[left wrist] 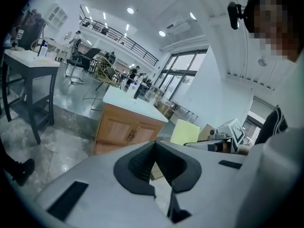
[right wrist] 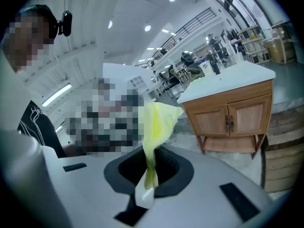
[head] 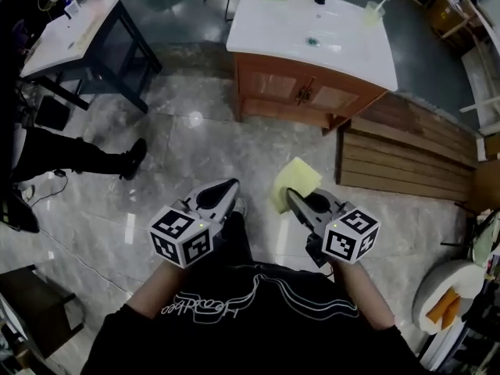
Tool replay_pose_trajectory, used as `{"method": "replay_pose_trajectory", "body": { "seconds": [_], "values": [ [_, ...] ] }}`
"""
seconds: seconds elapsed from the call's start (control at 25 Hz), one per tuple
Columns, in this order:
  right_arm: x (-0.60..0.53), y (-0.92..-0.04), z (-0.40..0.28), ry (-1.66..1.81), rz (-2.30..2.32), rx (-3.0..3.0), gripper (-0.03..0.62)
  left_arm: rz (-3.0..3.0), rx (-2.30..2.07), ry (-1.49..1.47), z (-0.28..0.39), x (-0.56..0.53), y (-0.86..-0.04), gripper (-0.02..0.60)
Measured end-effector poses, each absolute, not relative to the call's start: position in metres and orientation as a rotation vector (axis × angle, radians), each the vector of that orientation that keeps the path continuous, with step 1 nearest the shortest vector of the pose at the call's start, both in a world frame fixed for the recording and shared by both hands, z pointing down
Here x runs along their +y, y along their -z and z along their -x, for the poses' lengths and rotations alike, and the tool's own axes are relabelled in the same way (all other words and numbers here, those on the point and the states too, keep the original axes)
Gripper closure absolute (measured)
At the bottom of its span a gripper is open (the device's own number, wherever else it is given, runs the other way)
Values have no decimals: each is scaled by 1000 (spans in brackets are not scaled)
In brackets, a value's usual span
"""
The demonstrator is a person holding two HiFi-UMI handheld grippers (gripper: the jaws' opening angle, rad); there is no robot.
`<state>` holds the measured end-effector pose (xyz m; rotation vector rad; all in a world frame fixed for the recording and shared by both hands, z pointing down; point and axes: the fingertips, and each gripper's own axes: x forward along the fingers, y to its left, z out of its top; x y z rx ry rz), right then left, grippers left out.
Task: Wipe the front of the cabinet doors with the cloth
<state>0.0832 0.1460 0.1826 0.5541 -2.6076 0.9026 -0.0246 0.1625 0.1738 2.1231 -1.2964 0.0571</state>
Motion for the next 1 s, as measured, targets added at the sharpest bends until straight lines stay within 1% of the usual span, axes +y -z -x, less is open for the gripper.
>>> {"method": "replay_pose_trajectory", "body": {
  "seconds": [0.12,0.24,0.44,0.76,1.0],
  "values": [
    [111,-188,-46,-867,-575,-2571,553,-2101,-1269,-50,67,123,-186,575],
    [80,-201,-25,-840,-614,-2532,553,-2110,-1240,-57,89,87,-201,575],
    [54,-236,-4,-807,-642,-2461,553,-2126,-1205,-128,100,61,-246,575],
    [-1,-323,8,-790,-620,-2407,553,-2052,-1223,-110,114,11,-328,575],
    [-52,-335,38,-723,-645,-2496,553,-2027,-1246,-89,121,-22,-354,575]
  ]
}}
